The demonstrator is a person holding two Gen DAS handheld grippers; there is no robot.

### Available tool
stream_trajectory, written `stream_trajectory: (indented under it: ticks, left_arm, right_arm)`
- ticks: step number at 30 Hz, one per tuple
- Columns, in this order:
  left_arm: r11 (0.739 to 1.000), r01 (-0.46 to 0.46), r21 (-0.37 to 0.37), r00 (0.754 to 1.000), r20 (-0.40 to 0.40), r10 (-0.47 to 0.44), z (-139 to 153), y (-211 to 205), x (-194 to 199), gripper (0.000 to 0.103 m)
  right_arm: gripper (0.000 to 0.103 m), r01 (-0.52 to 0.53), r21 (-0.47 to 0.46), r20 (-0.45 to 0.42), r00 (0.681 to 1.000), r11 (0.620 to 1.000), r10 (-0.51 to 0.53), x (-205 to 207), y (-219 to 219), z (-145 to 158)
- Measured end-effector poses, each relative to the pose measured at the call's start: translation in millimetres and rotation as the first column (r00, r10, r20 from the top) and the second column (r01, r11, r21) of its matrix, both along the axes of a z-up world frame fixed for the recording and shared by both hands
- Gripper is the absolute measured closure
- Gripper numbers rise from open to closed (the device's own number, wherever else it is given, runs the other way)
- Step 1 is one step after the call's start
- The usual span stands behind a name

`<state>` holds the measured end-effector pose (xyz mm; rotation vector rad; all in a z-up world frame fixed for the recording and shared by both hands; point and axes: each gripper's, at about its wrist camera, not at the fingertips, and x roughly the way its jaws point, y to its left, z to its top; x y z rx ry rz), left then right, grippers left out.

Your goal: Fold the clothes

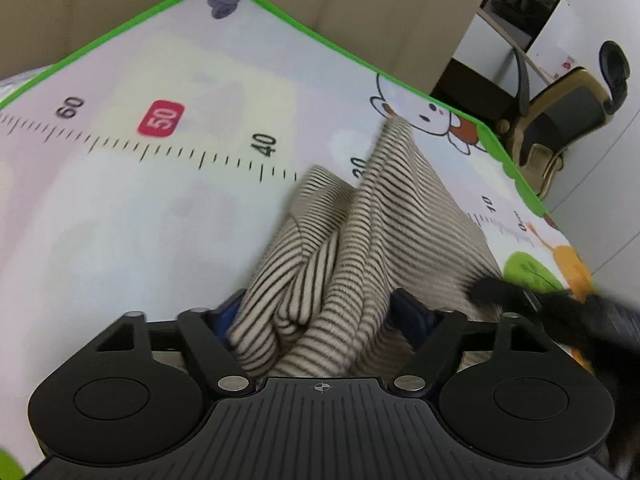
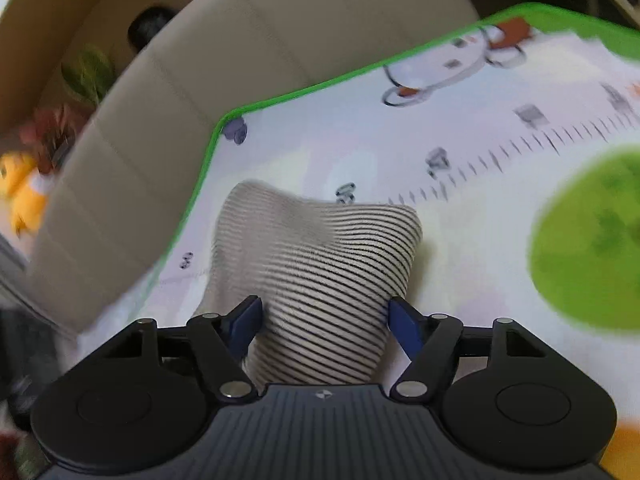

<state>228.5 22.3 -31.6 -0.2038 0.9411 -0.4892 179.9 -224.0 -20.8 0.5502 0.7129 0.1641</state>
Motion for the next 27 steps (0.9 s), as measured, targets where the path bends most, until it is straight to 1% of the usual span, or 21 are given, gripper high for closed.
stream_trajectory:
  ticks: [3,5,6,7,8,9,10,12,13,14,16,17,19,21,22,23,24,25,26,27]
  left_arm:
    - [1.0,0.005,-0.02,0.999,-0.033,-0.005,-1,6,-25,0.033]
    - [0.999,0.047,-0.023,0.997,-0.052,-0.048,-1,6,-45,0.034]
    - [0.998,0.06,-0.033,0.996,-0.068,-0.062,0,9,-53,0.036]
    - [0.997,0.067,-0.046,0.994,-0.083,-0.07,2,13,-60,0.036]
    - [0.996,0.048,-0.077,0.995,-0.086,-0.054,6,21,-65,0.036]
    - [0.993,0.012,-0.117,0.996,-0.083,-0.022,11,32,-69,0.034]
    - [0.988,-0.033,-0.152,0.997,-0.073,0.022,16,45,-71,0.032]
    - [0.98,-0.105,-0.172,0.994,-0.047,0.098,25,58,-67,0.019]
    - [0.975,-0.136,-0.178,0.991,-0.036,0.131,29,62,-63,0.016]
    - [0.972,-0.151,-0.182,0.988,-0.044,0.145,29,60,-56,0.013]
    - [0.966,-0.179,-0.187,0.984,-0.06,0.17,29,55,-43,0.009]
    - [0.969,-0.179,-0.168,0.983,-0.07,0.17,27,47,-36,0.008]
    - [0.98,-0.177,-0.086,0.982,-0.077,0.171,21,26,-20,0.008]
    - [0.984,-0.175,-0.014,0.982,-0.073,0.174,12,9,-8,0.007]
    - [0.985,-0.175,0.002,0.982,-0.076,0.174,7,5,-4,0.006]
    - [0.984,-0.178,0.008,0.981,-0.083,0.178,2,1,-1,0.006]
    - [0.983,-0.186,0.008,0.979,-0.088,0.186,-2,2,-1,0.009]
    - [0.982,-0.188,0.0,0.978,-0.088,0.188,-4,5,-4,0.011]
    - [0.984,-0.179,-0.013,0.981,-0.085,0.177,-4,10,-8,0.019]
    - [0.986,-0.168,-0.026,0.983,-0.085,0.165,-2,14,-12,0.028]
  right_arm:
    - [0.033,-0.096,-0.114,0.015,0.995,0.989,0.098,31,17,10]
    - [0.032,-0.188,-0.176,0.002,0.981,0.966,0.192,44,29,16]
    - [0.032,-0.223,-0.204,-0.007,0.974,0.953,0.227,48,34,20]
    - [0.032,-0.233,-0.223,-0.009,0.971,0.946,0.237,47,36,24]
    - [0.03,-0.234,-0.233,-0.002,0.971,0.944,0.241,42,35,28]
    - [0.03,-0.234,-0.239,0.002,0.97,0.942,0.242,38,34,31]
    - [0.03,-0.229,-0.232,-0.003,0.972,0.945,0.235,35,30,29]
    - [0.026,-0.218,-0.218,-0.013,0.975,0.951,0.221,29,23,25]
    - [0.024,-0.213,-0.211,-0.018,0.977,0.954,0.214,26,19,22]
    - [0.024,-0.207,-0.204,-0.023,0.978,0.957,0.207,23,15,20]
    - [0.024,-0.196,-0.19,-0.033,0.981,0.962,0.194,17,8,16]
    - [0.021,-0.191,-0.183,-0.038,0.982,0.964,0.187,14,4,13]
    - [0.017,-0.178,-0.162,-0.049,0.984,0.971,0.172,9,-3,8]
    - [0.016,-0.159,-0.08,-0.065,0.986,0.984,0.154,12,-8,-2]
    - [0.016,-0.158,-0.035,-0.082,0.984,0.987,0.155,14,-8,-8]
    - [0.016,-0.165,0.009,-0.101,0.981,0.986,0.165,14,-7,-16]
    - [0.019,-0.172,0.045,-0.114,0.978,0.984,0.177,15,-5,-23]
    - [0.024,-0.187,0.055,-0.109,0.975,0.981,0.192,13,0,-25]
    - [0.027,-0.206,0.051,-0.102,0.972,0.977,0.21,12,5,-26]
    - [0.028,-0.234,0.009,-0.093,0.968,0.972,0.234,10,13,-24]
